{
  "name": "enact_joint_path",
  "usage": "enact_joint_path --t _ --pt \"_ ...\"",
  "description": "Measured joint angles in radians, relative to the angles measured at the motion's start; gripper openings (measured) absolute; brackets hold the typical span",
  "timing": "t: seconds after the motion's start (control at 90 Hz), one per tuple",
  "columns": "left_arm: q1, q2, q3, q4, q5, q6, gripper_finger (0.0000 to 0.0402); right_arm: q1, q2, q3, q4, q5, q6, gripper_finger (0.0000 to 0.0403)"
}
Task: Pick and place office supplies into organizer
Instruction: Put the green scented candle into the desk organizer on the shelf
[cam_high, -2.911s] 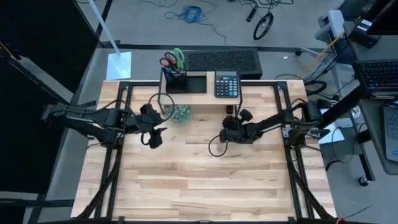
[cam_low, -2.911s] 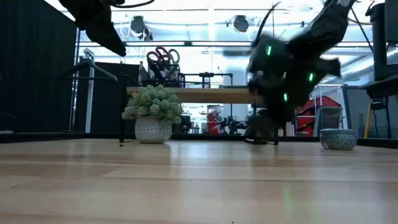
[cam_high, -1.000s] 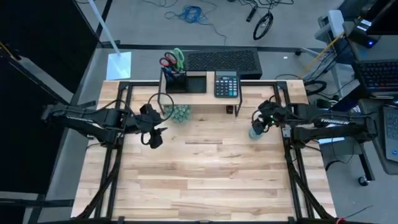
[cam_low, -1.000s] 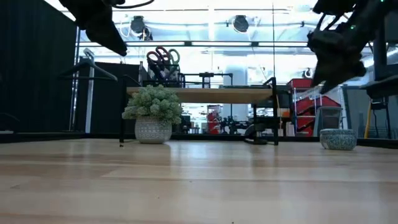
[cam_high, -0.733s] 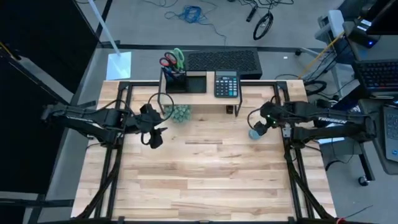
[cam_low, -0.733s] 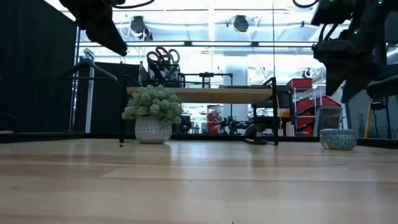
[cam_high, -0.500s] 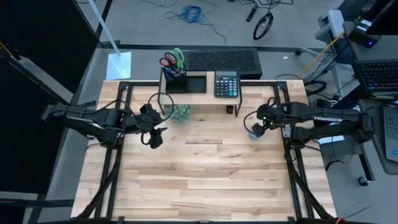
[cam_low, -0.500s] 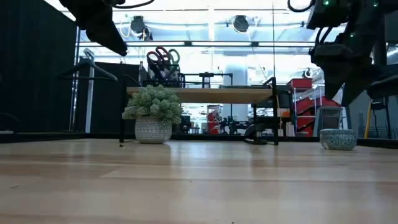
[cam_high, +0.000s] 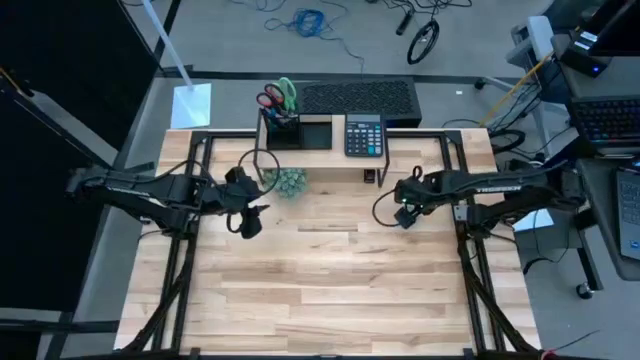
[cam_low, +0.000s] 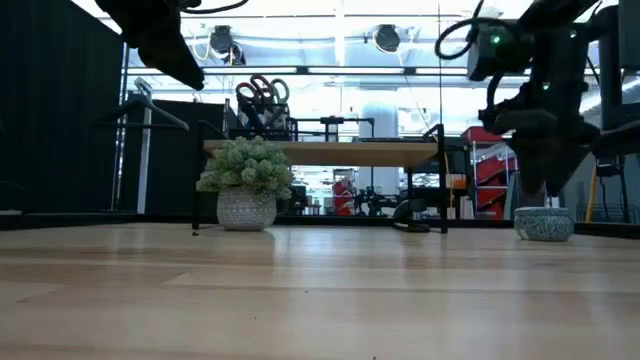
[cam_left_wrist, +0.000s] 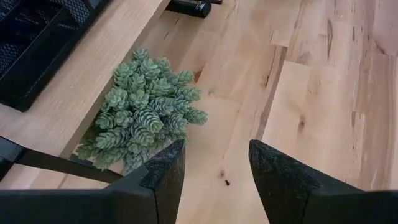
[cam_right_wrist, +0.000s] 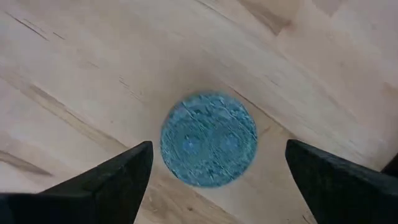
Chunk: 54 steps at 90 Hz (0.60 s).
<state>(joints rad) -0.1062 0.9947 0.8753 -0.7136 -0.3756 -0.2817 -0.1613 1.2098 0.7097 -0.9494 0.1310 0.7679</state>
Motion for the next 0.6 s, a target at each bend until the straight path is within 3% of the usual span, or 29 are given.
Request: enact_joint_path --t 0.6 --pt "0.000 0.000 0.000 -0.003 0.000 0.001 0.0167 0.000 0.181 0.000 0.056 -0.013 -0.047 0.0341"
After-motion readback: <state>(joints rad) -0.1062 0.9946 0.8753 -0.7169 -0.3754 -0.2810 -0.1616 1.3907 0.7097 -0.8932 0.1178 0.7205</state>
